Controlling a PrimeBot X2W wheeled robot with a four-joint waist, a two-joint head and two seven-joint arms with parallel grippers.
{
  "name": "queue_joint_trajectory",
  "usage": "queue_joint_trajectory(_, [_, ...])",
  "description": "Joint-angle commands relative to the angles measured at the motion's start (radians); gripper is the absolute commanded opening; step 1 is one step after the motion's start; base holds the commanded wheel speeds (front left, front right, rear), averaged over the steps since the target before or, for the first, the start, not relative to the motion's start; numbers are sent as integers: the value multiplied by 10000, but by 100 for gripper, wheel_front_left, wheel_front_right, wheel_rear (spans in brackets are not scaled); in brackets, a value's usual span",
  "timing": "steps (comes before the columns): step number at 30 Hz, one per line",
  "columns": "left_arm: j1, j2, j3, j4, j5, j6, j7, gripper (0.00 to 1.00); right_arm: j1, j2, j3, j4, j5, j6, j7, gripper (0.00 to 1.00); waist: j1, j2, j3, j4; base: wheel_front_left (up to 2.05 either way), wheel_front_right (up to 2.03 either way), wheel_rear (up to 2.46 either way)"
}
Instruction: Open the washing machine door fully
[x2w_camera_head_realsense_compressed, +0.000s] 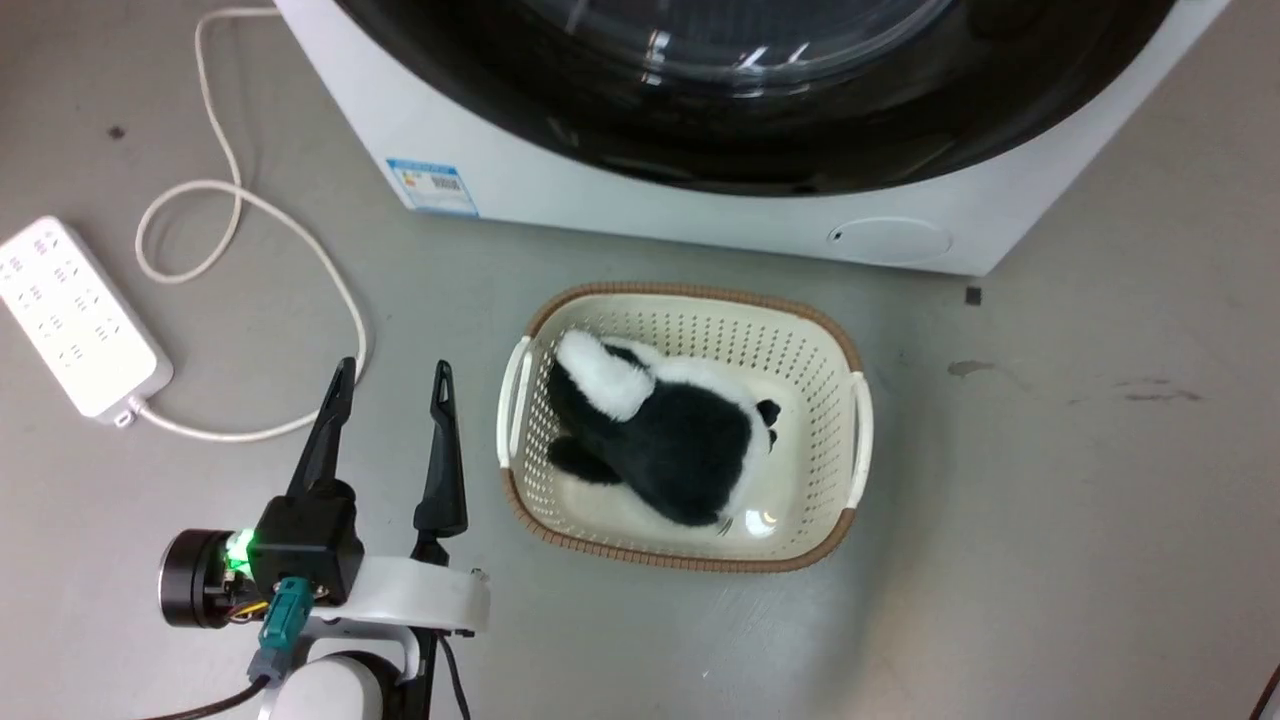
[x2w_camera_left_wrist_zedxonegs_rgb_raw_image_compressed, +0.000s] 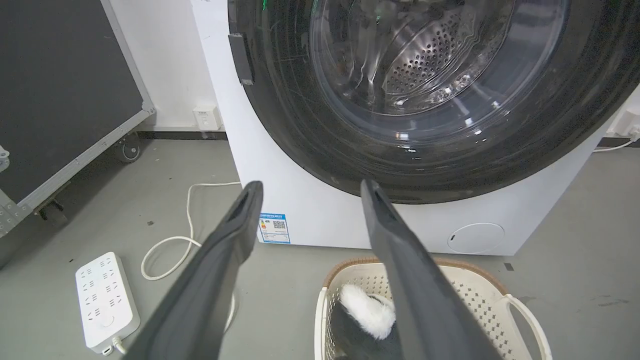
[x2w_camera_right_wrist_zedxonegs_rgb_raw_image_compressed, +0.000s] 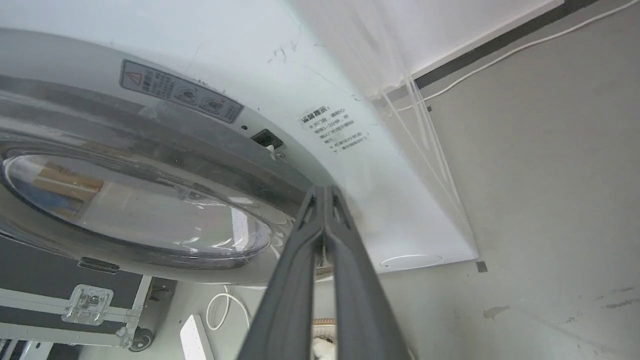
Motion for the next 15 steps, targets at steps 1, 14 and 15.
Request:
queue_joint_trajectory(1, [-196, 12, -26, -86, -17, 80, -117, 100, -496, -153, -198, 285, 196, 5, 222, 0, -1, -1, 138, 102, 0, 0, 0])
queue_joint_trajectory(14, [-506, 14, -213, -252, -104, 262, -388, 100, -3385, -435, -1450, 2411, 465, 6, 2393, 0, -1, -1, 891, 402, 0, 0, 0])
queue_joint_trajectory(15, [-545, 14, -243, -259, -114, 277, -409, 100, -3563, -453, -1572, 2528, 496, 6, 2518, 0, -1, -1, 943, 425, 0, 0, 0])
